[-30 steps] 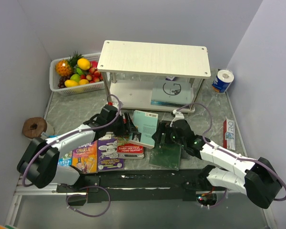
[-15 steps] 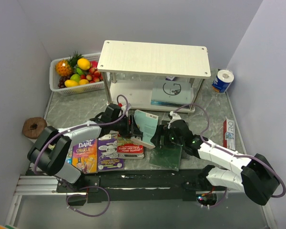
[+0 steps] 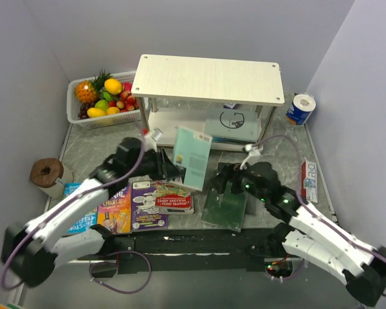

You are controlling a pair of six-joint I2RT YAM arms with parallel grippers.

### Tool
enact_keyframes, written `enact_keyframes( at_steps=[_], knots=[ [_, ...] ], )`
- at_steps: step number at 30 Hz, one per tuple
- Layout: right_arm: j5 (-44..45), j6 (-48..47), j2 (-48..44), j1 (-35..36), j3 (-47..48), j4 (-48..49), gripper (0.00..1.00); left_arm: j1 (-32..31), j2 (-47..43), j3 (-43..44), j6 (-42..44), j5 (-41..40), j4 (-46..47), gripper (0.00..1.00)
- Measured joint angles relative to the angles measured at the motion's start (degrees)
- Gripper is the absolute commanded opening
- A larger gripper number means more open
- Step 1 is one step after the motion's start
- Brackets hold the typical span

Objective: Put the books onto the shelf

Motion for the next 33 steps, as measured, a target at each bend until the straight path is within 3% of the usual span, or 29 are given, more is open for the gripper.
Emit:
enact_keyframes(
  at_steps=[6,12,22,33],
  knots=[
    [4.7,-2.9,-11.2,0.1,11.1,-4.6,0.99,-0.2,-15.4,13.1,0.3,-12.9,-5.9,0.01],
    [6.9,-4.8,-12.5,0.1,16.7,-5.1,0.99,-0.2,-17.7,22.0,-2.8,-27.1,3.0,0.01],
    [9.1,-2.9,-10.3,0.1,16.7,-6.3,0.99,-0.1,1.2,21.2,-13.3,-49.5,26.6,0.01],
    [11.1,-2.4,-10.1,0.1,16.7,-5.8,0.99,-4.8,20.1,21.6,-21.9,-63.6,51.1,0.09]
  ],
)
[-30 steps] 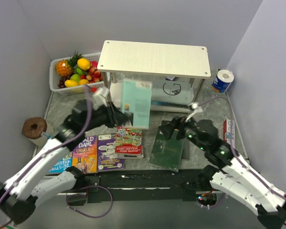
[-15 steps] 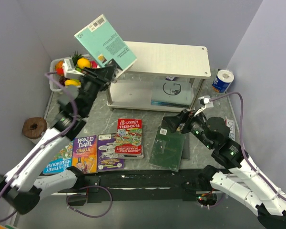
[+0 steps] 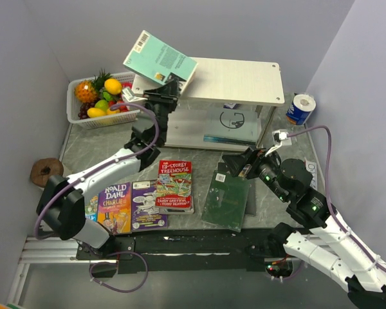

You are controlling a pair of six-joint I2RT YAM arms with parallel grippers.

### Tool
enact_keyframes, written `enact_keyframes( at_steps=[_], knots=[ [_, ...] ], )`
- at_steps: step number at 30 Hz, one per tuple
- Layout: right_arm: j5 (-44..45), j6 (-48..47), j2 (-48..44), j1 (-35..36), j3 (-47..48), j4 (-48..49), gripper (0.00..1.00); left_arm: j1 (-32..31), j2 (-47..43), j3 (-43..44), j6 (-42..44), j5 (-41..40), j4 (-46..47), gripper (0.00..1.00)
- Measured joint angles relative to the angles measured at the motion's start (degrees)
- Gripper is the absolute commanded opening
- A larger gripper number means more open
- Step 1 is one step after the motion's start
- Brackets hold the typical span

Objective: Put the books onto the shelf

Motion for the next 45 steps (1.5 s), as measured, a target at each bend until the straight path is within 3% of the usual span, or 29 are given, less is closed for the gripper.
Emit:
enact_keyframes(
  at_steps=[3,4,6,10,16,18,29,36,45],
  knots=[
    [0.0,0.0,0.0,0.0,-0.1,0.0,1.00,-2.1,1.9,0.0,-2.8,-1.0,1.6,0.38],
    [0.0,0.0,0.1,0.0,-0.2,0.0,0.99,-2.7,2.2,0.0,-3.9,-0.9,1.3,0.54],
    [0.0,0.0,0.3,0.0,-0.2,-0.1,1.00,-3.3,2.5,-0.1,-5.9,-0.8,0.5,0.75],
    [0.1,-0.5,0.9,0.0,-0.2,-0.2,1.00,-3.4,1.8,1.5,-9.1,1.3,-3.2,0.96],
    [0.8,-1.8,2.0,0.0,0.7,-0.6,1.00,-3.1,1.4,13.0,-6.0,6.9,-25.8,1.00],
    [1.1,-2.4,3.0,0.0,1.9,-0.5,1.00,-3.1,1.4,17.5,-4.0,9.5,-35.5,0.96],
    [1.9,-5.9,12.3,0.0,11.8,-0.9,0.99,-1.3,5.5,30.5,12.3,21.1,-67.8,0.96],
    [2.8,-6.6,16.9,0.0,16.2,0.1,1.00,-0.2,5.4,33.5,18.2,23.1,-74.8,0.96],
    [2.4,-7.0,19.3,0.0,16.7,0.9,0.99,2.3,-9.9,28.2,22.8,23.9,-71.5,0.96]
  ],
)
